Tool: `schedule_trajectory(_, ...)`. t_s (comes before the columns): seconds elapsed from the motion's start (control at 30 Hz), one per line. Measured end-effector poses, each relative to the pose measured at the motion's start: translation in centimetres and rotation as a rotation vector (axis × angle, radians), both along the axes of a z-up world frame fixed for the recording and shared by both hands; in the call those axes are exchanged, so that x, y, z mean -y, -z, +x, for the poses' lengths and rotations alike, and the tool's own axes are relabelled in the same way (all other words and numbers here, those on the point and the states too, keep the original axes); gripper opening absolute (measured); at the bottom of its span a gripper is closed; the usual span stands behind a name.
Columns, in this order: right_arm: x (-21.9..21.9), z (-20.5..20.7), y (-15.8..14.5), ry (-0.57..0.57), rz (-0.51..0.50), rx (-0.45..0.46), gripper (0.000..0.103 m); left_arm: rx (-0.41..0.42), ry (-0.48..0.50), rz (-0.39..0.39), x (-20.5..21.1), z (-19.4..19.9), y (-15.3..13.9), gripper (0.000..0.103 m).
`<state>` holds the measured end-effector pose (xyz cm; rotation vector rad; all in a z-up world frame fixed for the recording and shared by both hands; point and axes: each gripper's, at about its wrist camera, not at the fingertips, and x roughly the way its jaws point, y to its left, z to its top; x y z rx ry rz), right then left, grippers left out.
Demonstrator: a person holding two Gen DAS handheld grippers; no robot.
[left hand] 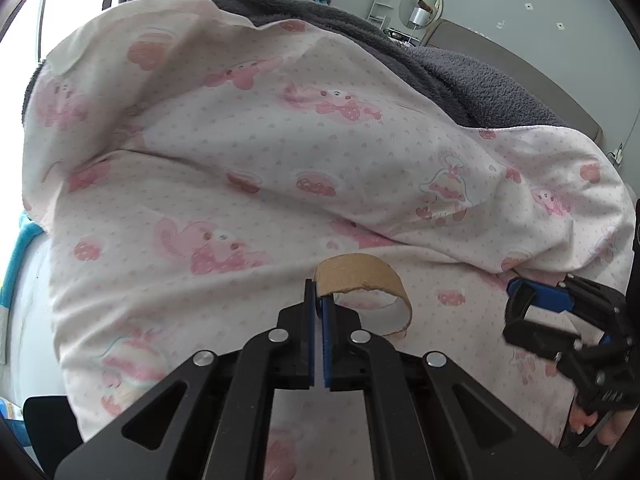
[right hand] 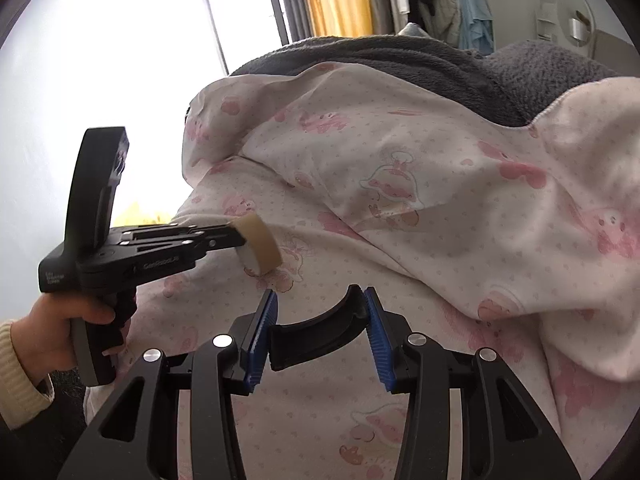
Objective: Collect trash
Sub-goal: 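Carry the clip and tape roll in both grippers over the teal bin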
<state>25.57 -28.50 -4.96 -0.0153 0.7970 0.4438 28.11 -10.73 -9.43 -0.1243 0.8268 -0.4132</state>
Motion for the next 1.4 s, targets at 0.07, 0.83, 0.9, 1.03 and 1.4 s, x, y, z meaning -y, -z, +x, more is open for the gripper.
schedule_trajectory(0.07, -0.1, -0.2, 0.0, 0.021, 0.003, -0.005, 0.045, 0.006, -0.003, -0.007, -0.6, -0.7, -0.3, 0.004)
schedule_trajectory(0.83, -10.5, -8.6, -3.2, 0.045, -0.032, 0.063, 0.045, 0.057, -0.072, 0.082, -13.2, -10.6, -1.5, 0.004)
schedule_trajectory(0.9, -11.8, -8.5, -3.5, 0.031, -0.025, 0.068, 0.045, 0.035, -0.108, 0.082, -14.9, -11.4, -1.0, 0.004)
schedule_trajectory(1.03, -14.7, -8.3, -3.9, -0.006, -0.006, 0.074, 0.045, 0.017, -0.139, 0.113, -16.7, -12.2, -0.6, 0.004)
schedule_trajectory(1.4, -21.8, -8.2, -4.2, -0.095, 0.056, 0.051, 0.045, -0.119, -0.223, 0.138, -22.7, -13.2, 2.7, 0.004)
